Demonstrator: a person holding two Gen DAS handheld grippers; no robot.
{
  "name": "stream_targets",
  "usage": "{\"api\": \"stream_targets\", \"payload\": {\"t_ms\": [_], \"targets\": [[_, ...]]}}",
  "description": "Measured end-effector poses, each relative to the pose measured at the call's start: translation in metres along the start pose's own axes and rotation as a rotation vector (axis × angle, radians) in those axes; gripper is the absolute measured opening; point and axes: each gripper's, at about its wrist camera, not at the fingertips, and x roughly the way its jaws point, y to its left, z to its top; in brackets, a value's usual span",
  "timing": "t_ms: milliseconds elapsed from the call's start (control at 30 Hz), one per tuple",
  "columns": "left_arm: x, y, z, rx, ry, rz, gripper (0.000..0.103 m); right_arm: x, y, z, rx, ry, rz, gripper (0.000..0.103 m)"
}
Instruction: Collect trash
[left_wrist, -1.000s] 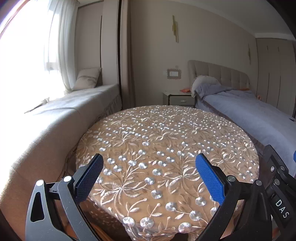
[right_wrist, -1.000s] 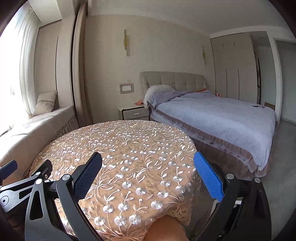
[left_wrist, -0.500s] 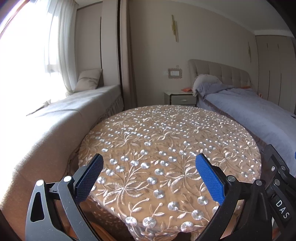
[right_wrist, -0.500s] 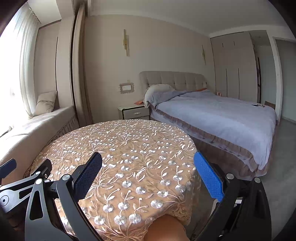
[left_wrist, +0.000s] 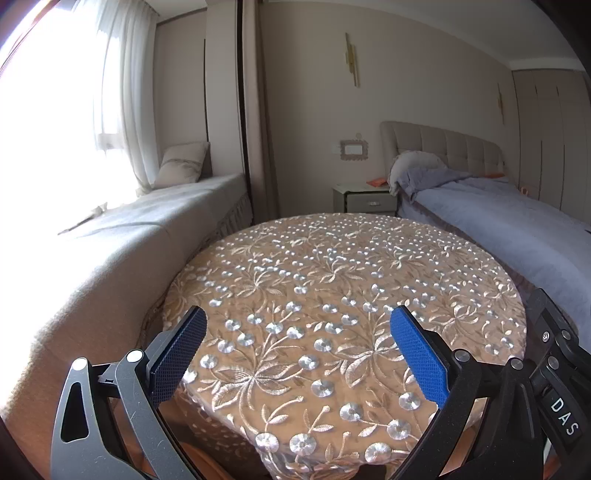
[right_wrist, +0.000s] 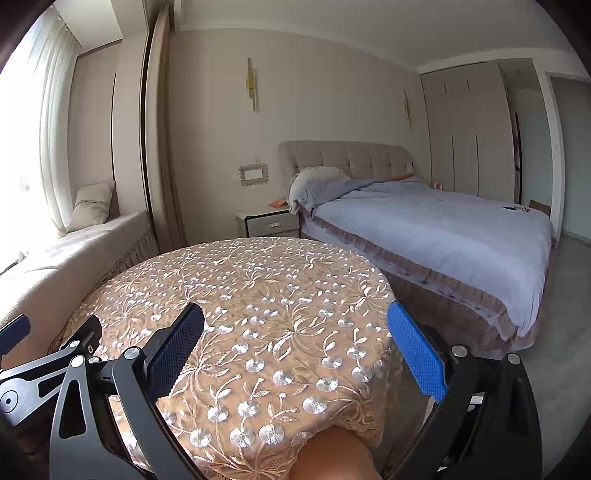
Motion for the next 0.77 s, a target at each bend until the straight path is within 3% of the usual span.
{"api": "stream_targets", "payload": {"t_ms": [567,767], "targets": [[-0.0045,-0.0034,-0.0006,0.017,-0.031,0.027,0.098,-0.0003,-0.0008,0.0001,0.000,0.003,-0.003,0.099],[-0.0047,-0.0008,-0.0001,-0.023,-0.030,0.025,0.098,0.0003,-0.0019,-0.0005,0.008,0.010,0.003,0.099]]}}
